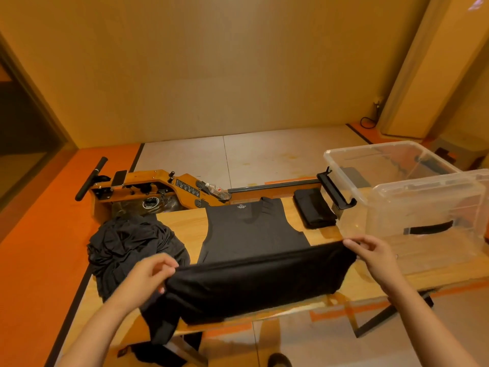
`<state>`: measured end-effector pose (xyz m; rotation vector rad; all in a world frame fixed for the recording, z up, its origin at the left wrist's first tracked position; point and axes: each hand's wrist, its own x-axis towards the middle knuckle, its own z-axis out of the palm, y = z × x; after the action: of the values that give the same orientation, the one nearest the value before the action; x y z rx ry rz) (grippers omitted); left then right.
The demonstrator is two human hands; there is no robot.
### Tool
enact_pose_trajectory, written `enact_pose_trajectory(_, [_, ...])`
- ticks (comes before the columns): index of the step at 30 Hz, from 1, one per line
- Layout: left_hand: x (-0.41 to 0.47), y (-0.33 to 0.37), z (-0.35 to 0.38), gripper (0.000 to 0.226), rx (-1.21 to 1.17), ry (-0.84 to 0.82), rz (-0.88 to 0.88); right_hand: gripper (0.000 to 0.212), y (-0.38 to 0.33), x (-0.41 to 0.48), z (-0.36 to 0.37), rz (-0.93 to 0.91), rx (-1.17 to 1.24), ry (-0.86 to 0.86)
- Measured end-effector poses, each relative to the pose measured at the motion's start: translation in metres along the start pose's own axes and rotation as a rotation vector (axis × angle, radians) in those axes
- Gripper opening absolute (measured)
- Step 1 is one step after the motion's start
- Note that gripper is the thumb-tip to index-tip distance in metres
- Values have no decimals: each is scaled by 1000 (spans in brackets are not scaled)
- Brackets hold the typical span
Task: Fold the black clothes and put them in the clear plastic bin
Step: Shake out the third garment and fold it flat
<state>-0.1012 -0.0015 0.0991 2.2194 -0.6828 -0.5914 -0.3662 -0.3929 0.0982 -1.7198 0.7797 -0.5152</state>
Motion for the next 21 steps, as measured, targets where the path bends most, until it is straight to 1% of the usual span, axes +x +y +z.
enact_pose_trajectory(7, [112,96,-85,13,101,348,146,8,-100,144,14,-233,15,122])
enact_pose_trajectory(12, [177,169,-159,16,138,575,304,9,-189,221,12,-421,84,192])
enact_pose_trajectory(18, [187,261,-225,16,113,885,507,10,-297,262,-11,-636,170,251])
enact_pose_trajectory(21, [179,286,-237,18,84,970,573,13,-329,263,-24,-722,187,262])
